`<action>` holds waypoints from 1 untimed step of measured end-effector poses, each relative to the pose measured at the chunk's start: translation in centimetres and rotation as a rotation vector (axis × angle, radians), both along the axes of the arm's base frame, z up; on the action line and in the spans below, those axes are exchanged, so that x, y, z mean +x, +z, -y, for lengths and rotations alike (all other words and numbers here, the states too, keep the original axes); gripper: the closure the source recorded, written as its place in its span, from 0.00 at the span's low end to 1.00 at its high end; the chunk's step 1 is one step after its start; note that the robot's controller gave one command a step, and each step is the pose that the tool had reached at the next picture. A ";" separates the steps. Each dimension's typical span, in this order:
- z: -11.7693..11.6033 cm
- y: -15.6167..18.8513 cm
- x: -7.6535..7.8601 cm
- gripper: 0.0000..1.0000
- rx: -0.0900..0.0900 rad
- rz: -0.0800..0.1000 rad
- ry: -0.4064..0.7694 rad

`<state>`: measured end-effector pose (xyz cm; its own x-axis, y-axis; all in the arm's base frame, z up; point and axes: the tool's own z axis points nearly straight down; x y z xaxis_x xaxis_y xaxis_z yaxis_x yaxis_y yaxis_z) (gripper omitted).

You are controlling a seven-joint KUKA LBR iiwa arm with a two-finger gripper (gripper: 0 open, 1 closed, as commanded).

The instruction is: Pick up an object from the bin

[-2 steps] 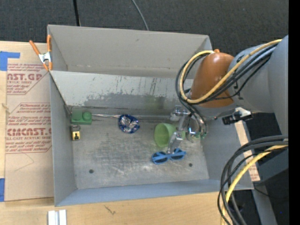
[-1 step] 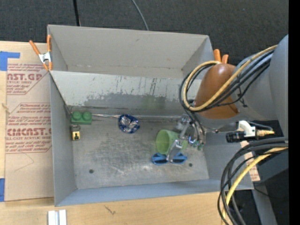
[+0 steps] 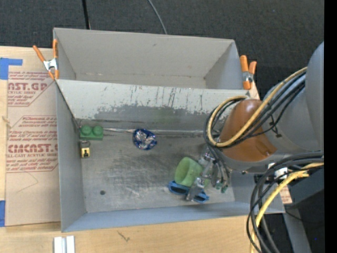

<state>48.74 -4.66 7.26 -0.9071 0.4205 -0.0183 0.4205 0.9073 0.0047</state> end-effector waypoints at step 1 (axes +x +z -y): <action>-2.2 0.1 -0.2 0.00 0.000 -0.002 -0.126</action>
Offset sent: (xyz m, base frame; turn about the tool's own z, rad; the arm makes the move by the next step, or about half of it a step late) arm -0.0063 0.0244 -0.0026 0.1223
